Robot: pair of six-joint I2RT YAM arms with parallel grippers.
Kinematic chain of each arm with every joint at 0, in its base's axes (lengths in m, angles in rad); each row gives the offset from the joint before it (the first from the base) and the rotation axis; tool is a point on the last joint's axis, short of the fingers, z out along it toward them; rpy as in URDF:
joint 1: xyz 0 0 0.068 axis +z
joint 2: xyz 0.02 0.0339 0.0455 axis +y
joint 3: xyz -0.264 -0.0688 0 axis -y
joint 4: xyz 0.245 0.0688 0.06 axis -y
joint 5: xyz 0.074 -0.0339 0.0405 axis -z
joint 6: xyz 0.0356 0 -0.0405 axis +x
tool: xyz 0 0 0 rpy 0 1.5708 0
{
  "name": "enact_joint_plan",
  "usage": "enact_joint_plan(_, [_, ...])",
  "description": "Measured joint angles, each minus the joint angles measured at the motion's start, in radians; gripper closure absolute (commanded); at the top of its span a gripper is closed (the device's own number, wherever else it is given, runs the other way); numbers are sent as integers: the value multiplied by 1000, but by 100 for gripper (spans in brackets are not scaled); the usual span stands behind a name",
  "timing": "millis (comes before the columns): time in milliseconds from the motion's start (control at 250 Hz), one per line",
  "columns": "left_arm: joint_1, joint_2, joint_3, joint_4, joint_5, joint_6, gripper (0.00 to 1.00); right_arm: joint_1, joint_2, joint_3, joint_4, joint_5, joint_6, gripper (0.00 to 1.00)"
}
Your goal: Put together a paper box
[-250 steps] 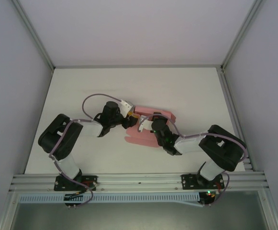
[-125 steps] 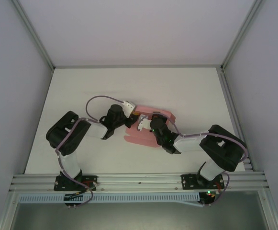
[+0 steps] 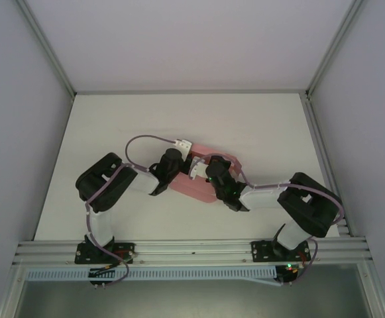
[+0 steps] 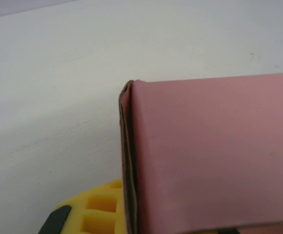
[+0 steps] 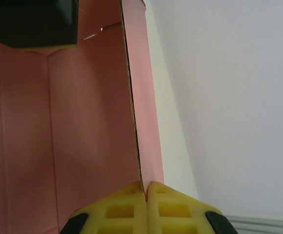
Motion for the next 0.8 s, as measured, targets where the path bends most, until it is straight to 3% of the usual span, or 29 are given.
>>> enact_joint_plan(427, [-10, -1, 18, -50, -61, -156, 100, 6, -24, 4, -43, -27, 28, 100])
enact_joint_plan(495, [-10, -2, 18, -51, -58, -153, 77, 6, -26, 6, -47, -27, 35, 100])
enact_joint_plan(547, [-4, -3, -4, -20, -61, -148, 68, 6, -31, 6, -61, -25, 39, 100])
enact_joint_plan(803, [60, -19, -136, 177, 77, -79, 60, 17, -40, 10, -89, -40, 43, 100])
